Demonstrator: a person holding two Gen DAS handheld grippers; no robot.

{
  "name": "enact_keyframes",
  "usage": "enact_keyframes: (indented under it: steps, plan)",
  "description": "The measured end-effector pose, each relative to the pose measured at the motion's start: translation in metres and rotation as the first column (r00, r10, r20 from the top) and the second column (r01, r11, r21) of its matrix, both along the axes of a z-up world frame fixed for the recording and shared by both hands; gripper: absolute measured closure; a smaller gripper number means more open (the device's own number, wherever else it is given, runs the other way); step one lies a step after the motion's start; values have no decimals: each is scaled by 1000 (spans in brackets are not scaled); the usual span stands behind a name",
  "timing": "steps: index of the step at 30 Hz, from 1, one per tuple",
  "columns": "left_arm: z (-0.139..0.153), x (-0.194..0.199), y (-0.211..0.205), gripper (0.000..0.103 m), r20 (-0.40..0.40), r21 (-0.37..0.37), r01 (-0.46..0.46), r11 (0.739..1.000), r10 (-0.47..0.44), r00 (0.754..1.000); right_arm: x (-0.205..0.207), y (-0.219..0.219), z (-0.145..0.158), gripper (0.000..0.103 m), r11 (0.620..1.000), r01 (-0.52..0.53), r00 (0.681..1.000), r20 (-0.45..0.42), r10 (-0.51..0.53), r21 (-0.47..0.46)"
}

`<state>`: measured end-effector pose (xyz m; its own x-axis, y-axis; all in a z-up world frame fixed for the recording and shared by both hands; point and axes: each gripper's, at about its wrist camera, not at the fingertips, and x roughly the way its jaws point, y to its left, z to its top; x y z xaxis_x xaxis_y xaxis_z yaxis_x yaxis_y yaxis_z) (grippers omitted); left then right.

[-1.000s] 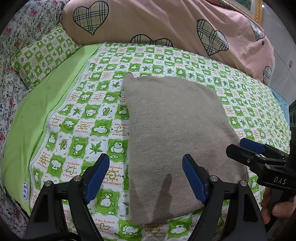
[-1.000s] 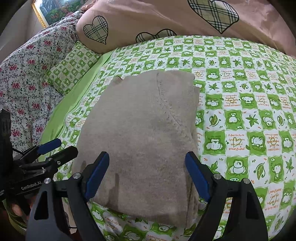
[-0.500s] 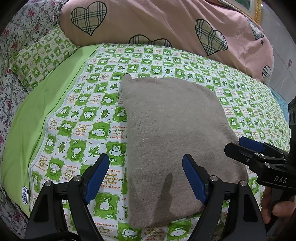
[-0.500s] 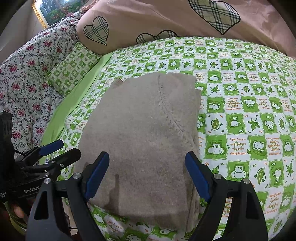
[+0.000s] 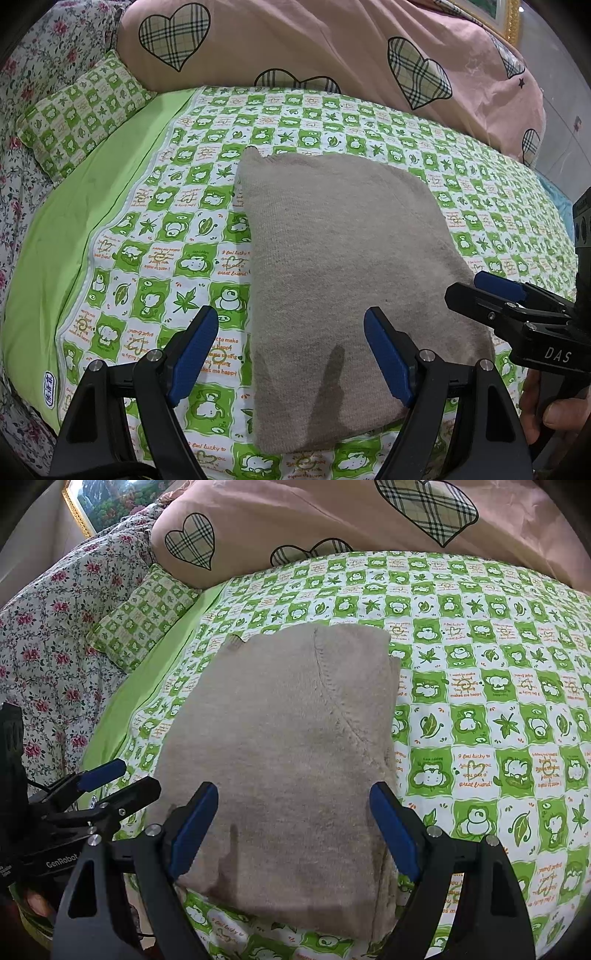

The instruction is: Fold small clothes

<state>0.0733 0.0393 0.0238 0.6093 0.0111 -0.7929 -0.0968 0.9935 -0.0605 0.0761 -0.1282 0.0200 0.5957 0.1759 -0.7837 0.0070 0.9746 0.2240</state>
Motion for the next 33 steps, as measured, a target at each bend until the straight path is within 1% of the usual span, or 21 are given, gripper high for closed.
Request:
enact_keyframes:
  steps: [33]
  plan:
    - [2,3,-2,21,-5,-5,12,1000,-12,1000,-3,3,3,19,1000,6,1000,8,-6,11]
